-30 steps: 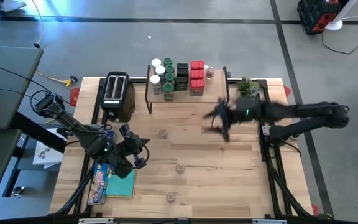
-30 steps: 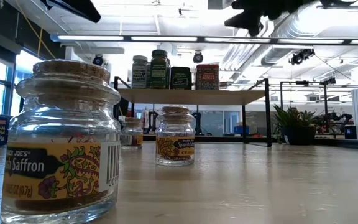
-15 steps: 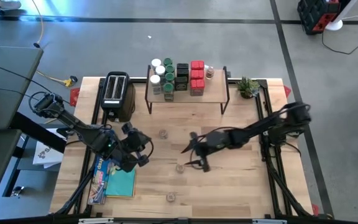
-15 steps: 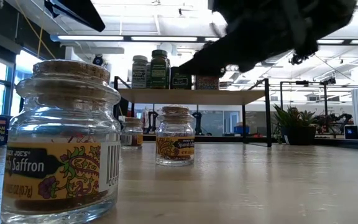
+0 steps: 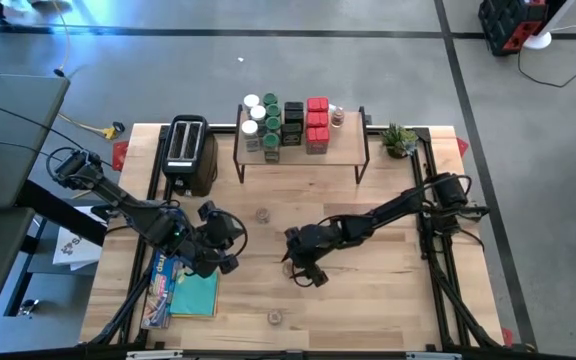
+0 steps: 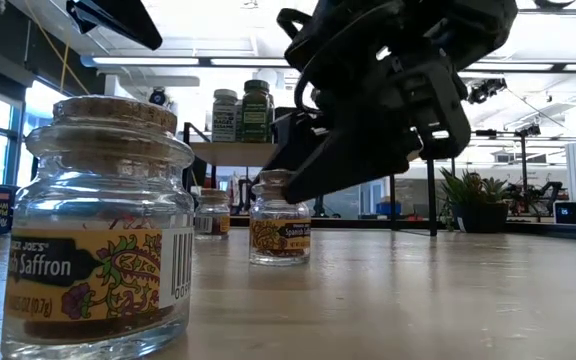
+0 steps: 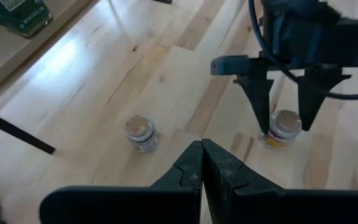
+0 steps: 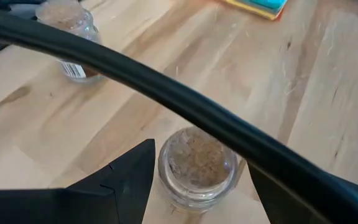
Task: Shelf spices
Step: Put the center transparent seasoning bottle on the shelf aligned with the other transparent seasoning bottle
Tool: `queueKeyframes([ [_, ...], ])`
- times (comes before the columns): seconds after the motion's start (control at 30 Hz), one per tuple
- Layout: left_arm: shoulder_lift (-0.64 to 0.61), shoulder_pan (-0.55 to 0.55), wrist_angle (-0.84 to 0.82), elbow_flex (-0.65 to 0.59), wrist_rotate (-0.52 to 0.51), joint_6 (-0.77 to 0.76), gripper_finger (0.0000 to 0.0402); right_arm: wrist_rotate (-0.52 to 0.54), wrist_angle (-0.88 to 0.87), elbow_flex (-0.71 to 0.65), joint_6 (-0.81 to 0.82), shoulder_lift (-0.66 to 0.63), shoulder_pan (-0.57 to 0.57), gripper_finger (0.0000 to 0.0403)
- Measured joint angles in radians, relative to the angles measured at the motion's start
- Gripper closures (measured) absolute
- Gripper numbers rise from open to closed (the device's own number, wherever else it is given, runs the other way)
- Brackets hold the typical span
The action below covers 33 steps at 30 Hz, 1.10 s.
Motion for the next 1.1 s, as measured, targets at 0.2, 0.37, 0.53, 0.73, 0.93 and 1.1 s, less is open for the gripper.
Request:
queueKeyframes([
  [0.2, 0.000, -0.012, 0.001, 0.000, -0.003, 0.000, 0.0400, 0.014, 0.002, 0.000, 0.002, 0.022, 0.000, 0.0159],
  [0.37, 0.000, -0.013, 0.001, 0.000, -0.003, 0.000, 0.0400, 0.023, 0.010, 0.000, 0.058, 0.034, 0.000, 0.0202],
  [0.53, 0.000, -0.018, 0.001, 0.000, -0.004, 0.000, 0.0400, 0.027, 0.016, -0.001, 0.135, 0.001, 0.000, 0.0244],
  [0.73, 0.000, -0.032, 0.000, 0.000, -0.010, 0.000, 0.0400, 0.149, -0.204, -0.001, 0.112, -0.248, -0.011, 0.0244],
  [0.93, 0.000, -0.054, 0.000, 0.000, -0.055, 0.000, 0.0400, 0.501, -0.522, 0.000, 0.140, -0.642, -0.124, 0.0244],
  [1.1, 0.000, -0.058, 0.001, 0.000, -0.069, 0.000, 0.0400, 0.589, -0.696, 0.000, 0.262, -0.812, -0.392, 0.0244],
])
